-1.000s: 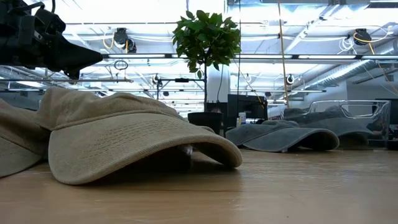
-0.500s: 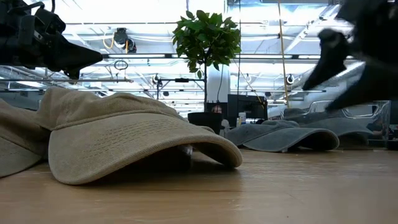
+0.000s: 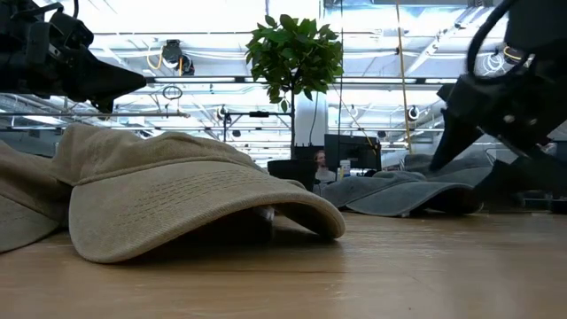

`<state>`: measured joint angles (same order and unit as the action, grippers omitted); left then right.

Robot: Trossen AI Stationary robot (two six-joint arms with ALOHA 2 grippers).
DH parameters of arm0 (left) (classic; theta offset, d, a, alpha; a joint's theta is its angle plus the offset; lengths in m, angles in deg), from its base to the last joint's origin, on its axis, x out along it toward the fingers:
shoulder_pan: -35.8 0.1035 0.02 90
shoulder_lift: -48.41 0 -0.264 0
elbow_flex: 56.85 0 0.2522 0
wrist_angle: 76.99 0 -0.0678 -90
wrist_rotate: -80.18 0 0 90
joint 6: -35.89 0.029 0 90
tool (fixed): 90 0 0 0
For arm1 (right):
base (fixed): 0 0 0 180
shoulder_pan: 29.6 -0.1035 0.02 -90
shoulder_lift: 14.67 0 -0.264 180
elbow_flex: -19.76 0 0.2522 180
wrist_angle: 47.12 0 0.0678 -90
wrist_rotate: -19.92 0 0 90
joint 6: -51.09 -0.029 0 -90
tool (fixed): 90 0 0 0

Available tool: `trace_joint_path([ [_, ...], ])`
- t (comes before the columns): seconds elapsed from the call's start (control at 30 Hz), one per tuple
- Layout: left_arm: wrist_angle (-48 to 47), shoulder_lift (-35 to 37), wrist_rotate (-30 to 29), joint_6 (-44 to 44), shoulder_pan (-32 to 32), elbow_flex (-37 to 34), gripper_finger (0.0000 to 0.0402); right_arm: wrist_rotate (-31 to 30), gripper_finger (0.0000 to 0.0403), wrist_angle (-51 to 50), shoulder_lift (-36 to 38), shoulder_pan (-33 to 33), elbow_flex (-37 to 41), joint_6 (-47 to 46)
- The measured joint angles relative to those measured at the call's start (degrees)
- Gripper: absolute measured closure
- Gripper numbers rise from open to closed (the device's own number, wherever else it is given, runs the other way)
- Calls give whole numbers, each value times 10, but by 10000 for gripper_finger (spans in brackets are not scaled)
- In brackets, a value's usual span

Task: Pick & Place hat
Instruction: Put the blue cap into the right transparent bin

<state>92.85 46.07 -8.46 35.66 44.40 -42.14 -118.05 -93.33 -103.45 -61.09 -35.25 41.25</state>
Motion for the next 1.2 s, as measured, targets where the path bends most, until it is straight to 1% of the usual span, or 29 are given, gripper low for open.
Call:
trace_joint_path([
  [0.1, 0, 0, 0, 0, 0, 0, 334, 0, 117, -15, -1, 13, 0, -14],
  [0.33, 0, 0, 0, 0, 0, 0, 334, 0, 117, -13, -1, 39, 1, -17],
  [0.47, 0, 0, 0, 0, 0, 0, 334, 0, 117, 3, 0, 54, 16, -17],
  [0.73, 0, 0, 0, 0, 0, 0, 334, -3, 120, 75, 0, 63, 53, -22],
  [0.87, 0, 0, 0, 0, 0, 0, 334, -2, 135, 77, 0, 63, 54, -29],
  [1.2, 0, 0, 0, 0, 0, 0, 334, -2, 193, 78, 0, 63, 54, -32],
])
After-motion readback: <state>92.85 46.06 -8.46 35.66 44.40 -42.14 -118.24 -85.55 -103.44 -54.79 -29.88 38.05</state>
